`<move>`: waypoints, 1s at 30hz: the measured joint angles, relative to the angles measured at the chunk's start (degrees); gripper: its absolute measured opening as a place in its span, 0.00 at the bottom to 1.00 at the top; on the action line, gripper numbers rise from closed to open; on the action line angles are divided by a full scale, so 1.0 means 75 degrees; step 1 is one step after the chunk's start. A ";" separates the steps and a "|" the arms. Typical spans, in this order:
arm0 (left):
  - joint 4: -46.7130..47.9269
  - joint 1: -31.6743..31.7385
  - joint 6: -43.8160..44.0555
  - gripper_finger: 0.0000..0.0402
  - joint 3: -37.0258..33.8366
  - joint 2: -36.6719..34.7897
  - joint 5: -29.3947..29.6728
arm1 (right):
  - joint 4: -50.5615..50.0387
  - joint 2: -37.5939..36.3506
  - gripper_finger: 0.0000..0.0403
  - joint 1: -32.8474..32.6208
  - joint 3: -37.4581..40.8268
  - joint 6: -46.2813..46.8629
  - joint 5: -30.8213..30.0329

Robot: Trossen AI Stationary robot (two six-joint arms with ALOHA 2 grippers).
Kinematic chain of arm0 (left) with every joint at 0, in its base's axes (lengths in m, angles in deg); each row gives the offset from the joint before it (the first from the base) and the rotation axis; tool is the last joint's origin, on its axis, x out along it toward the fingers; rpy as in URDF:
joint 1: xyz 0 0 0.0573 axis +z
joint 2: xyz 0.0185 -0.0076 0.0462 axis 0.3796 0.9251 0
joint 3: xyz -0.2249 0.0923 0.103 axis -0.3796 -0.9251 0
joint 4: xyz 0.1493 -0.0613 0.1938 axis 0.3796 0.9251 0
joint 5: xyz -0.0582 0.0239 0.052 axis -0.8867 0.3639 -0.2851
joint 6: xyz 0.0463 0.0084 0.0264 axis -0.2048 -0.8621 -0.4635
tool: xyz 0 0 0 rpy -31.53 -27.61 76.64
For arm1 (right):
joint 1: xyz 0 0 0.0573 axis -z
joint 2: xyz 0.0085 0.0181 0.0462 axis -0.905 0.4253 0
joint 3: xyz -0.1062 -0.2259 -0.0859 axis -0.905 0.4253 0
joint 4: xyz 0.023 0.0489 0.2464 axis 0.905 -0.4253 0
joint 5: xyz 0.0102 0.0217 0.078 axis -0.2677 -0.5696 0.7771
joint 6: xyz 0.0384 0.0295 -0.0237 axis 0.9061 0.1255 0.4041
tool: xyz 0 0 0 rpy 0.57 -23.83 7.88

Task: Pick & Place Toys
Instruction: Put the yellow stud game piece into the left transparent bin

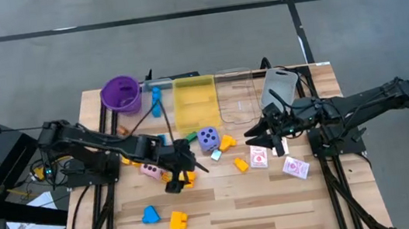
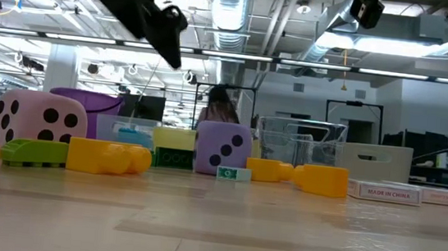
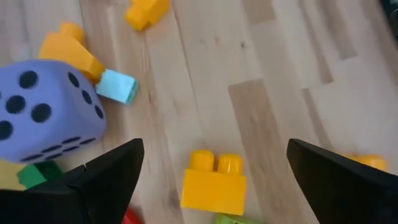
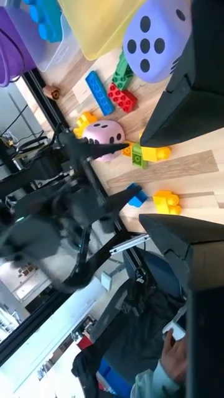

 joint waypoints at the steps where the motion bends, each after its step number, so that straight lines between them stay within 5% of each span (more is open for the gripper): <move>1: 0.0003 -0.0004 0.0016 0.99 0.0000 0.0106 0.0001 | 0.0022 -0.0011 0.45 0.0000 0.0000 0.0003 0.0000; 21: 0.0317 -0.0396 0.0080 0.99 -0.0009 0.1332 0.0043 | -0.0037 -0.0061 0.45 0.0000 0.0000 -0.0005 -0.0002; 30: 0.0215 -0.0396 0.0282 0.99 -0.0875 0.1273 0.0205 | -0.0041 -0.0061 0.45 0.0000 0.0000 -0.0055 -0.0003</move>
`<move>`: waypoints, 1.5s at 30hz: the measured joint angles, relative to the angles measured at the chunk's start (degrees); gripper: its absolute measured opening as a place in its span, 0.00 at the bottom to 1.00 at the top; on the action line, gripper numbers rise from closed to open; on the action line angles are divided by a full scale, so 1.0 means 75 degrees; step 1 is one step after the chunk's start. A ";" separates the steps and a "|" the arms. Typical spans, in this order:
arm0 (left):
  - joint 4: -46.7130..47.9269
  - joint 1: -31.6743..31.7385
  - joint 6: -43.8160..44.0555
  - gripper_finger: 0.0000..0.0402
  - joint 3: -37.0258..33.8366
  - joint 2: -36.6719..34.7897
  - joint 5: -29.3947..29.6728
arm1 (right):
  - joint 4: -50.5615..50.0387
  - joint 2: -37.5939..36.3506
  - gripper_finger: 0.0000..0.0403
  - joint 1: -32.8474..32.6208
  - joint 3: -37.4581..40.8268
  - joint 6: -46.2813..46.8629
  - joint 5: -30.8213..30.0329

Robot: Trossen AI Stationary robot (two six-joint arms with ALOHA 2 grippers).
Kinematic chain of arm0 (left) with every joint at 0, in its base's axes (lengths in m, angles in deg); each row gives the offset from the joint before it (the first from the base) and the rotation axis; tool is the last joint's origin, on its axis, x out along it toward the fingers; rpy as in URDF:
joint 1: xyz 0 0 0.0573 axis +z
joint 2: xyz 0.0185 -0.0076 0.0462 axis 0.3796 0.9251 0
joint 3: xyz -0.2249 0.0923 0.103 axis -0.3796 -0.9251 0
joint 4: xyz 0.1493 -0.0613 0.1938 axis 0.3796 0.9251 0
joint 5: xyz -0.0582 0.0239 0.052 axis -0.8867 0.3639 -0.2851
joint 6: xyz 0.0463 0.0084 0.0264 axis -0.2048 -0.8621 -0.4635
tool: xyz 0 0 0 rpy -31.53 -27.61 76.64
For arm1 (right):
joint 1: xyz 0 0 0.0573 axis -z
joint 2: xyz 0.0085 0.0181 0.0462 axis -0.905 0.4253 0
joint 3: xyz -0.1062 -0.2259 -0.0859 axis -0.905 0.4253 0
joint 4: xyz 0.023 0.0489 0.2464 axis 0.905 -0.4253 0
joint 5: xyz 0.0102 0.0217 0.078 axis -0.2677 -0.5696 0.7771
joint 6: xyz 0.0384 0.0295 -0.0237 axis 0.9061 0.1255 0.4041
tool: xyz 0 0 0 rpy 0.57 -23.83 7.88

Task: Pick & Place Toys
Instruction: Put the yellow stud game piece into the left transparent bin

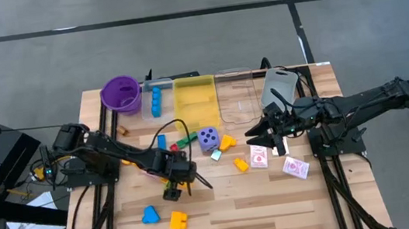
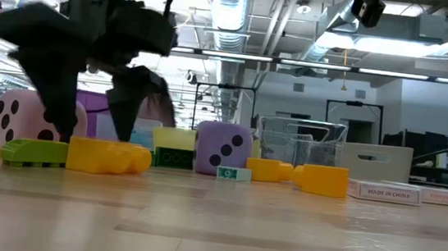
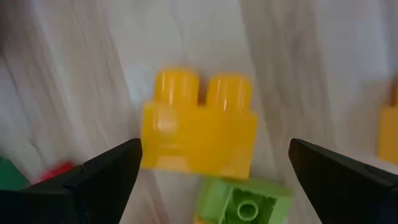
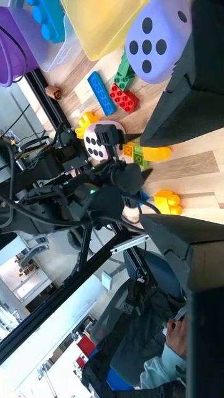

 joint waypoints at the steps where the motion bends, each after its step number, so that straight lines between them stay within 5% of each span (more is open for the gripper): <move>1: -0.0025 0.0000 0.0058 0.99 -0.0071 -0.0014 0.0003 | 0.0000 0.0000 0.45 0.0000 0.0000 -0.0002 0.0000; 23: -0.1086 0.0083 0.1658 0.99 -0.0265 0.0010 0.0419 | 0.0000 0.0000 0.45 0.0000 0.0000 -0.0006 -0.0026; 38: -0.1083 0.0755 0.6628 0.99 -0.0265 0.0009 0.0433 | 0.0000 0.0000 0.45 0.0000 0.0000 0.0055 -0.0026; 45: -0.1105 0.0733 0.7415 0.99 -0.0262 0.0007 0.0122 | -0.0014 0.0000 0.45 0.0000 0.0000 0.0055 -0.0026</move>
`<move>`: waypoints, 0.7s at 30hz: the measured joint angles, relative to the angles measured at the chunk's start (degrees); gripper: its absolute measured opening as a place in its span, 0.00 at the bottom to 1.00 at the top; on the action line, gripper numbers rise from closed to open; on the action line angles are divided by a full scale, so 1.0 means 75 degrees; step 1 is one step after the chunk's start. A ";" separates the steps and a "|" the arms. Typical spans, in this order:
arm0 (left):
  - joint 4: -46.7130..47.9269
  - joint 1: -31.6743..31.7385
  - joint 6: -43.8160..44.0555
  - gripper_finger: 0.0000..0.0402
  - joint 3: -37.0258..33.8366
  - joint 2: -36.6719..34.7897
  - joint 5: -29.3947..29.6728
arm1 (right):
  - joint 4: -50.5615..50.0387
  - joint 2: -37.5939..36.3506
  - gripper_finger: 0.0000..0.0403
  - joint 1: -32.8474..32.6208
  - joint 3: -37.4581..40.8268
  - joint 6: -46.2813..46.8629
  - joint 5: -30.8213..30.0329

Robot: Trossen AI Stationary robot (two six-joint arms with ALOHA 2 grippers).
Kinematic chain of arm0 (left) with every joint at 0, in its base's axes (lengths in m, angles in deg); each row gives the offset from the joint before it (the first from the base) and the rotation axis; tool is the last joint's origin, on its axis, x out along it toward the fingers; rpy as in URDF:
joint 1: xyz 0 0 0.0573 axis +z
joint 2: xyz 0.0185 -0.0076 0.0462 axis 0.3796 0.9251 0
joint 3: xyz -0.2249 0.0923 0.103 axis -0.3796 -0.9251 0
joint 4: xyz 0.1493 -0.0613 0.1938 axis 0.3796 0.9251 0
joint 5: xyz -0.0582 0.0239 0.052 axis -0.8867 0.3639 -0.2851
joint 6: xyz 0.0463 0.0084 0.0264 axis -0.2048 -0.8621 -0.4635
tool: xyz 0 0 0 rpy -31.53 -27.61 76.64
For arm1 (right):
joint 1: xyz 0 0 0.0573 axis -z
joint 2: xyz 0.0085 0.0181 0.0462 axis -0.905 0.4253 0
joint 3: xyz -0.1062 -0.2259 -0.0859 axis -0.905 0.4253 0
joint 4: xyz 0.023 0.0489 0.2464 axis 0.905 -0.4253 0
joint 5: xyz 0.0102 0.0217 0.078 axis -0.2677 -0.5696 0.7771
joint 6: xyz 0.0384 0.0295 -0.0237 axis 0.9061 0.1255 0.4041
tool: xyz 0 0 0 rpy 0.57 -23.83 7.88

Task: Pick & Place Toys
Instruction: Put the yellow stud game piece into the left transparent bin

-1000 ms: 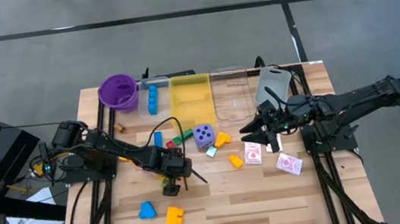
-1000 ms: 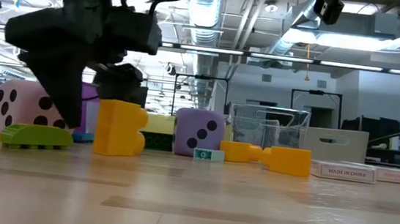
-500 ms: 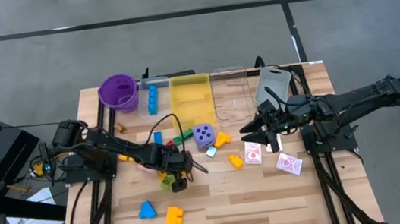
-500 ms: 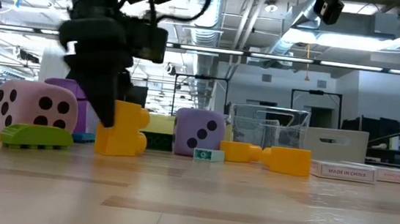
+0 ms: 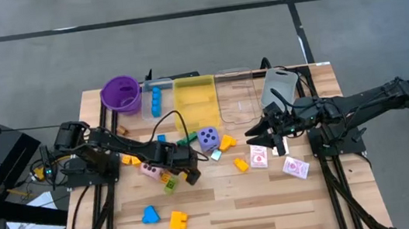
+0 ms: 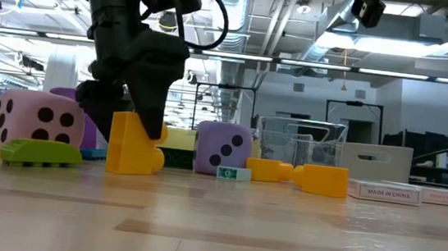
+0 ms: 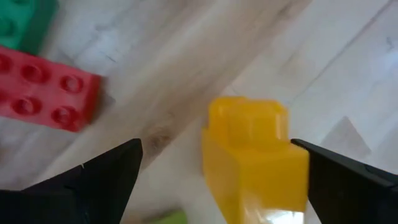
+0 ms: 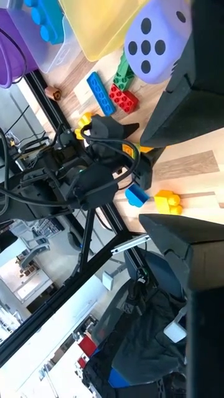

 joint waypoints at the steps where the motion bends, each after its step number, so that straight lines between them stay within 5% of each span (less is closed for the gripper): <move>1: -0.0027 -0.0011 0.0004 0.98 0.0000 0.0000 -0.0138 | -0.0015 0.0000 0.45 0.0000 0.0000 0.0000 0.0000; 9: -0.0067 -0.0025 0.0057 0.84 0.0003 -0.0009 -0.0378 | -0.0549 0.0000 0.45 0.0000 0.0000 -0.0020 0.0000; 21: -0.0162 -0.0025 0.0063 0.45 0.0003 -0.0009 -0.0376 | -0.0682 0.0003 0.45 0.0003 0.0000 0.0003 0.0000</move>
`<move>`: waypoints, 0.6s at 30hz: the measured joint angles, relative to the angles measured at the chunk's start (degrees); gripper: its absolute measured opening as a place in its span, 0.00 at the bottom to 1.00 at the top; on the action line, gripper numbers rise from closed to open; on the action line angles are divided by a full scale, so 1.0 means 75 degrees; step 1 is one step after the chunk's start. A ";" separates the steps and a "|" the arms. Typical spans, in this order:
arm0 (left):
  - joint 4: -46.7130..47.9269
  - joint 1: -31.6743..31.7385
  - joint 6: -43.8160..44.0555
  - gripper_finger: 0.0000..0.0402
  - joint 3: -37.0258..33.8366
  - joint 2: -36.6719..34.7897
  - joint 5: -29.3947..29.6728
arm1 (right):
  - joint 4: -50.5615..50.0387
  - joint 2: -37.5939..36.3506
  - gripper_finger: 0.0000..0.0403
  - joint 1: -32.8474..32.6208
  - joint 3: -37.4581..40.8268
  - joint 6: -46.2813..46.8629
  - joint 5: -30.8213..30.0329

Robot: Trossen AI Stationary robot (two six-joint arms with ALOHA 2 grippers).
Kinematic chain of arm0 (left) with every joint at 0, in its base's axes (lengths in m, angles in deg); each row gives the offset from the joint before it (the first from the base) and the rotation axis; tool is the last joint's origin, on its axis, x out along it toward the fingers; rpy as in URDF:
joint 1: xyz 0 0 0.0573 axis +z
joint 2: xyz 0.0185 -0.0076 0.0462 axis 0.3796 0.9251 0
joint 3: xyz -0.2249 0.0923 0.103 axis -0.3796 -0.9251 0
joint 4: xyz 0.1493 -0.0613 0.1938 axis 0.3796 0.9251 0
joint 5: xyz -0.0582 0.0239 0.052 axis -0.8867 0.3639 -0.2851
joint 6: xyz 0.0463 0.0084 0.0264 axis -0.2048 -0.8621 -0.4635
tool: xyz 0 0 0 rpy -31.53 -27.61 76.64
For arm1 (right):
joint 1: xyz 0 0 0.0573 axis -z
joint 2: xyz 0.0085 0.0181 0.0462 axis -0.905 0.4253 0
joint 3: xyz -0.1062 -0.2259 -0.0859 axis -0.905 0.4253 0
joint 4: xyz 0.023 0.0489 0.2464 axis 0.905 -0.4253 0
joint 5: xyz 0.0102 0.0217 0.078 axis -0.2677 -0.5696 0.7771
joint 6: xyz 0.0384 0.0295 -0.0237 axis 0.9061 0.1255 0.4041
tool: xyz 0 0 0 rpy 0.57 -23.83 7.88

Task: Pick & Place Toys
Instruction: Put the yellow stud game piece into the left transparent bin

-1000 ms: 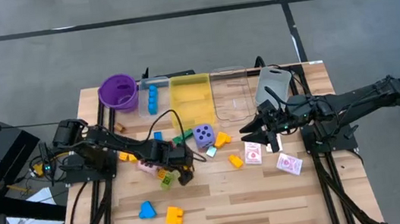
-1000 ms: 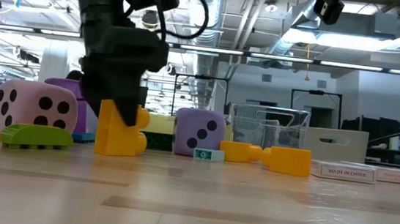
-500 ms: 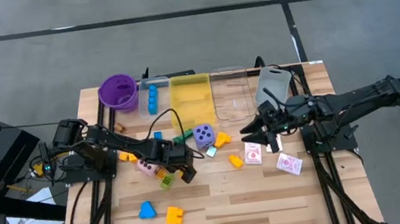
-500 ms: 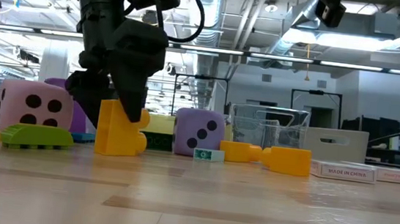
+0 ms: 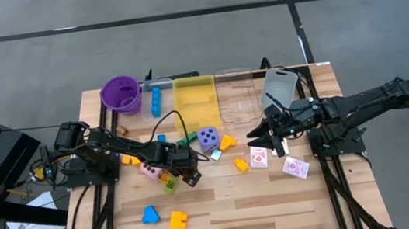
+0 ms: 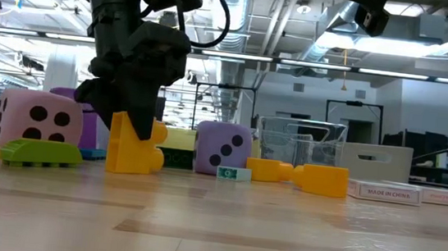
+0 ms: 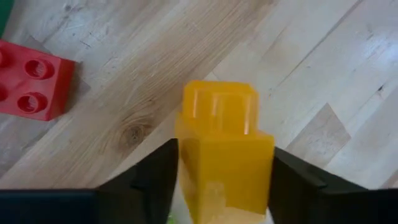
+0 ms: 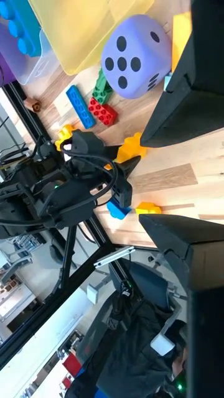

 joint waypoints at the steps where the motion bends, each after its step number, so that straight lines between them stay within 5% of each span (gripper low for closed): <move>1: -0.0065 0.0002 -0.0004 0.41 0.0000 0.0000 0.0000 | 0.0000 0.0000 0.45 0.0000 0.0000 0.0000 0.0000; 5: -0.0474 0.0001 -0.0041 0.28 0.0000 0.0003 -0.0005 | 0.0003 0.0000 0.45 0.0000 0.0000 0.0001 -0.0026; 13: -0.1405 0.0059 -0.0181 0.30 0.0000 -0.0563 -0.0067 | 0.0015 0.0000 0.45 0.0000 0.0000 0.0000 -0.0026; 18: -0.2280 0.0226 -0.1757 0.31 -0.0003 -0.1611 -0.0052 | 0.0017 0.0000 0.45 0.0000 0.0000 0.0000 -0.0027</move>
